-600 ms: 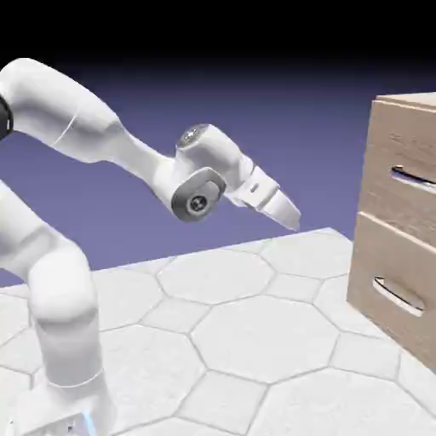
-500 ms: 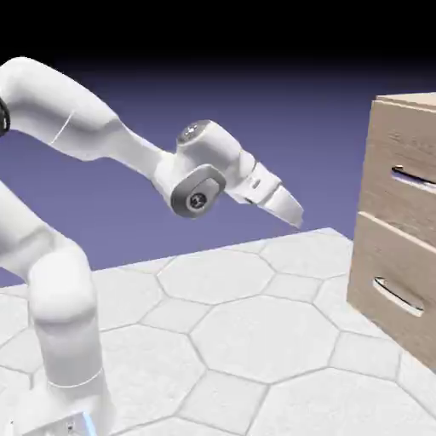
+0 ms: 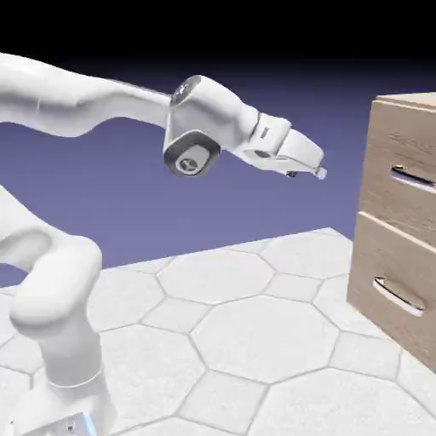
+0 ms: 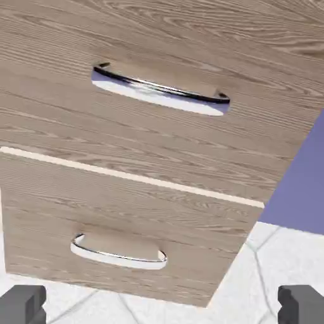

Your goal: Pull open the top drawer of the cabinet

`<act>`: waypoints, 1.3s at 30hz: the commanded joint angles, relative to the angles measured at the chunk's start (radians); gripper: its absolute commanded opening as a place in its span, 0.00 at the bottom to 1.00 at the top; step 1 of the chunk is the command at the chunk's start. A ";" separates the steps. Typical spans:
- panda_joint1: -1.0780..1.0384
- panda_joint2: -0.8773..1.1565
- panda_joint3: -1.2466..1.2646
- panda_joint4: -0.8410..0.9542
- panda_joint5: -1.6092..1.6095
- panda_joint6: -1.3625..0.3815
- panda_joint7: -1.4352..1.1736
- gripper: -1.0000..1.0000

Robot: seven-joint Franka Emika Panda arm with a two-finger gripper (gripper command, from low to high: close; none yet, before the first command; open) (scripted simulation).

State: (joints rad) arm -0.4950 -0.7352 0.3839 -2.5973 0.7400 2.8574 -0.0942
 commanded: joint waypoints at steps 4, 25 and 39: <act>-0.106 -0.034 0.080 0.044 0.154 -0.037 -0.174 0.50; -0.660 -0.215 0.500 0.277 0.963 -0.234 -1.087 0.50; -1.029 -0.335 0.780 0.432 1.503 -0.365 -1.696 0.50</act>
State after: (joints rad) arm -1.5244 -1.0706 1.1635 -2.1654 2.2428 2.4926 -1.7903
